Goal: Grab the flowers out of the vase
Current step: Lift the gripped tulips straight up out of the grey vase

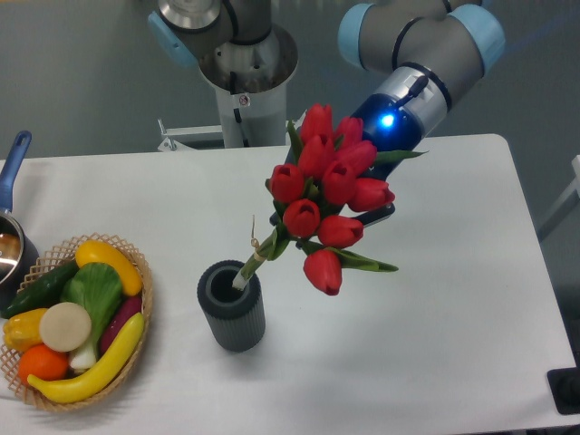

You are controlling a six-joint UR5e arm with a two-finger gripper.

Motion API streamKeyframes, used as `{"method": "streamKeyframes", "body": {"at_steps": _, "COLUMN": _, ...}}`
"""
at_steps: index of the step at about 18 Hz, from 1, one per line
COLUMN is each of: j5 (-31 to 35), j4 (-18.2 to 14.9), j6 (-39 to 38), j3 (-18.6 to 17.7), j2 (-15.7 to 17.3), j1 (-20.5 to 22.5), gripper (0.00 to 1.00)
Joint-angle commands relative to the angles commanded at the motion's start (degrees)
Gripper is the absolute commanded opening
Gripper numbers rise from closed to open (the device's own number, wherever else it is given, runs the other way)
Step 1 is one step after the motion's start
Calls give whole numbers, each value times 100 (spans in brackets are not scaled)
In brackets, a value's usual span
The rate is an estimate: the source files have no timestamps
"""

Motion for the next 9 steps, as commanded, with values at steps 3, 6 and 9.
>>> {"method": "streamKeyframes", "body": {"at_steps": 3, "j5": 0, "j4": 9, "j6": 9, "j3": 61, "j2": -35, "j1": 123, "gripper": 42}}
{"method": "streamKeyframes", "body": {"at_steps": 6, "j5": 9, "j4": 27, "j6": 18, "j3": 61, "j2": -53, "j1": 202, "gripper": 42}}
{"method": "streamKeyframes", "body": {"at_steps": 9, "j5": 18, "j4": 35, "j6": 27, "j3": 62, "j2": -79, "j1": 316, "gripper": 42}}
